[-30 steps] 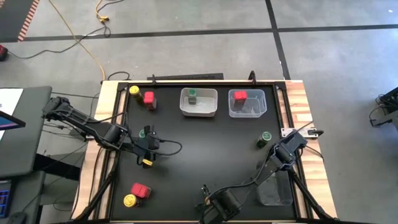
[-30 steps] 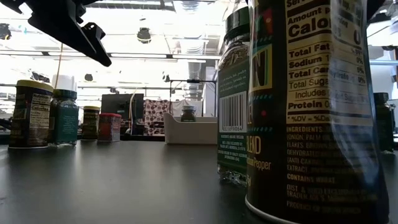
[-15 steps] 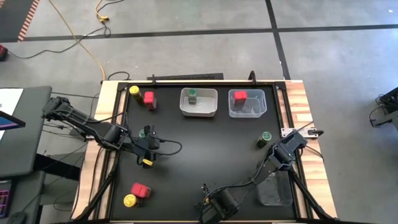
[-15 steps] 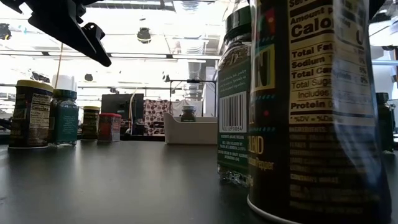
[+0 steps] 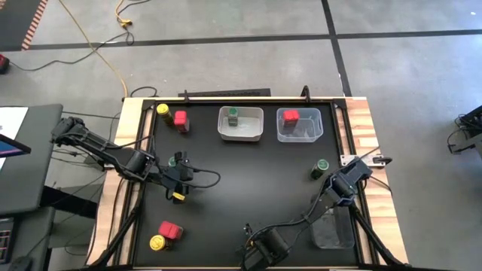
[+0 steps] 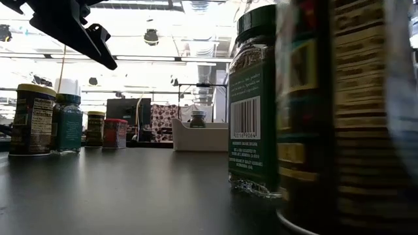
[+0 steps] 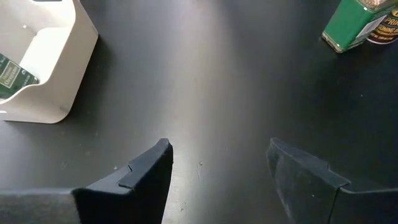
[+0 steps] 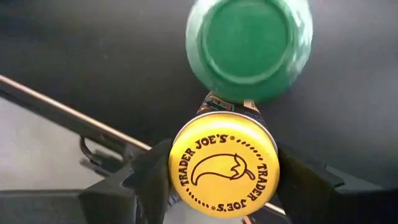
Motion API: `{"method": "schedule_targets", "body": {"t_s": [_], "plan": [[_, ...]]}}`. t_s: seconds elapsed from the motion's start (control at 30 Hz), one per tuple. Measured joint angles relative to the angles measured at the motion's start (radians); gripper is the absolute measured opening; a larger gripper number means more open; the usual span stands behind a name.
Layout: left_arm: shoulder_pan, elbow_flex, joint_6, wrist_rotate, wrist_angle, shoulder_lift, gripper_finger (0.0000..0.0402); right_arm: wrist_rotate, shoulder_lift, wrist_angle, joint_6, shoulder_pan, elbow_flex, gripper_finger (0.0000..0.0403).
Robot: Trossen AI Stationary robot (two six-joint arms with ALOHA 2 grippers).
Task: Sort spices by type
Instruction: Put the right yellow seasoning bottle into the black bin
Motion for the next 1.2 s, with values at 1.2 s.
{"method": "schedule_targets", "body": {"t_s": [1.2], "plan": [[0.000, 0.000, -0.101, 0.005, 0.002, 0.000, 0.0250, 0.209, -0.808, -0.223, -0.565, 0.160, -0.625, 0.0266]]}}
